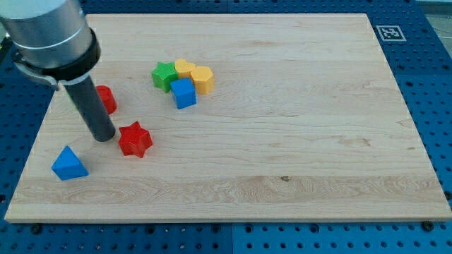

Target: Move the green circle above to the red circle

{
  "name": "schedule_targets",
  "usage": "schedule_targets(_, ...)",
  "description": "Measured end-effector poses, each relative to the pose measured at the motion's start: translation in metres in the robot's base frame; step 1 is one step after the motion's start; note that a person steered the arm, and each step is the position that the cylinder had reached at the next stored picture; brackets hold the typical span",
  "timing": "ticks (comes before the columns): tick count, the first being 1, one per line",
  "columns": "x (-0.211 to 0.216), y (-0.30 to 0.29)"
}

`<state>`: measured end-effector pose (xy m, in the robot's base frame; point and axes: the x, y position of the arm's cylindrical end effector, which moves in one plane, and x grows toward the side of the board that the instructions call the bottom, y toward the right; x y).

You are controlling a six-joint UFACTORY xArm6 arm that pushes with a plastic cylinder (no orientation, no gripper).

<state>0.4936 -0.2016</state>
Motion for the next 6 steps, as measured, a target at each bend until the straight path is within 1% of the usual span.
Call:
schedule_targets(1, -0.023, -0.022)
schedule_targets(2, -0.028, -0.034)
schedule_targets(4, -0.028, -0.044)
schedule_targets(6, -0.061, -0.051)
